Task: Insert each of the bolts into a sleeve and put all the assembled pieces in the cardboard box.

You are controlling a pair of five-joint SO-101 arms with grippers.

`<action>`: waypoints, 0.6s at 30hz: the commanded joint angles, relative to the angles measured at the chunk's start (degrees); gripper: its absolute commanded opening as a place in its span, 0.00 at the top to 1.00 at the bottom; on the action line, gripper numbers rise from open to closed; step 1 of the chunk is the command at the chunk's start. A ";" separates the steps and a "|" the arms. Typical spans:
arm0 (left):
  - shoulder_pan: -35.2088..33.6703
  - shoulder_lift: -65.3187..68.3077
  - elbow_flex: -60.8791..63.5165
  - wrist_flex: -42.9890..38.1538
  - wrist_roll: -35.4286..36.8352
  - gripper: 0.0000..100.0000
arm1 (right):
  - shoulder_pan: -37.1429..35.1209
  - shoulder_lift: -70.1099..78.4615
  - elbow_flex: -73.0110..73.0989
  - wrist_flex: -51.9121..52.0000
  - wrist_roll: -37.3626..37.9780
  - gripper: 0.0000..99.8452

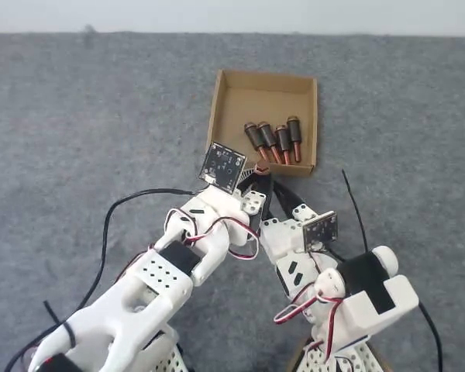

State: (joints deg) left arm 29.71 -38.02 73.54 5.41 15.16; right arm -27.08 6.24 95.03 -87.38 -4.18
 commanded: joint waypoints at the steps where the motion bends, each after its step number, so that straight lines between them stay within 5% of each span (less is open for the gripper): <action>1: 0.18 -0.09 -0.31 0.26 0.00 0.88 | 1.45 -0.31 0.62 -1.54 -0.26 0.99; 18: 1.41 -0.62 -1.63 3.52 0.09 0.84 | 1.45 -0.31 0.62 -1.63 -0.26 0.99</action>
State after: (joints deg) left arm 30.15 -38.11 73.63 8.84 15.16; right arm -26.02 6.24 95.03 -87.38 -4.26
